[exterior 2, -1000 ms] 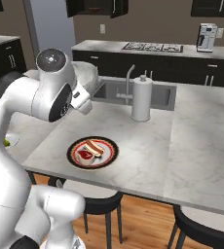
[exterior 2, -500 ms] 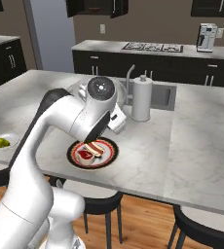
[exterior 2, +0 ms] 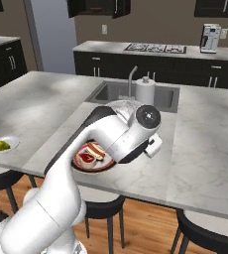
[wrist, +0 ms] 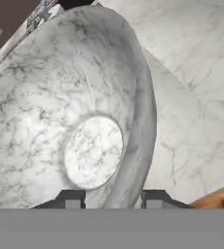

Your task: Take the smaller bowl and place it next to the appetizer plate on the dining counter , and place the larger bowl next to the plate with cooked food.

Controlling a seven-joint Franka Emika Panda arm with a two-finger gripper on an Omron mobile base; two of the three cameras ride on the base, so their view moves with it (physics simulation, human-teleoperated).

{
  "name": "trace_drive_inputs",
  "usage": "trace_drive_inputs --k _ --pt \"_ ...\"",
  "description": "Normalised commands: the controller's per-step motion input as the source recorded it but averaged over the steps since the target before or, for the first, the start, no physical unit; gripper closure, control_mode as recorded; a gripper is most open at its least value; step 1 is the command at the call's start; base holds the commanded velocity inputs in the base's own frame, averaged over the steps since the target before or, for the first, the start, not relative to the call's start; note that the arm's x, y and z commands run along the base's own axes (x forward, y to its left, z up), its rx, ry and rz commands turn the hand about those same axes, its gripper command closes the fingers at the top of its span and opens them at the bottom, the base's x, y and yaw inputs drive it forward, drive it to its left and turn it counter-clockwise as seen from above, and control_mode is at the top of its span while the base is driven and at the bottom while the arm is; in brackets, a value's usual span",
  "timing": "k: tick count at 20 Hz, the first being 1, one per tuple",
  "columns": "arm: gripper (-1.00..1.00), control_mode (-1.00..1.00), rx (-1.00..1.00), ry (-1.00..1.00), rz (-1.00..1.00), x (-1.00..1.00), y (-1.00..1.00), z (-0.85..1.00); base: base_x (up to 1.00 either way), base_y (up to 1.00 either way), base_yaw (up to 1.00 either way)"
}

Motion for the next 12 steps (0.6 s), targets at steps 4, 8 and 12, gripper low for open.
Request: trace_drive_inputs --k 4,8,12 --pt "1.0 -1.0 0.0 0.04 0.0 0.31 -0.41 -0.43 0.0 0.0 0.0" --pt "1.0 -1.0 0.0 0.0 0.0 0.34 -0.14 -0.53 0.0 0.0 0.0" --pt "1.0 -1.0 0.0 0.01 0.0 0.26 0.0 -0.46 0.0 0.0 0.0"
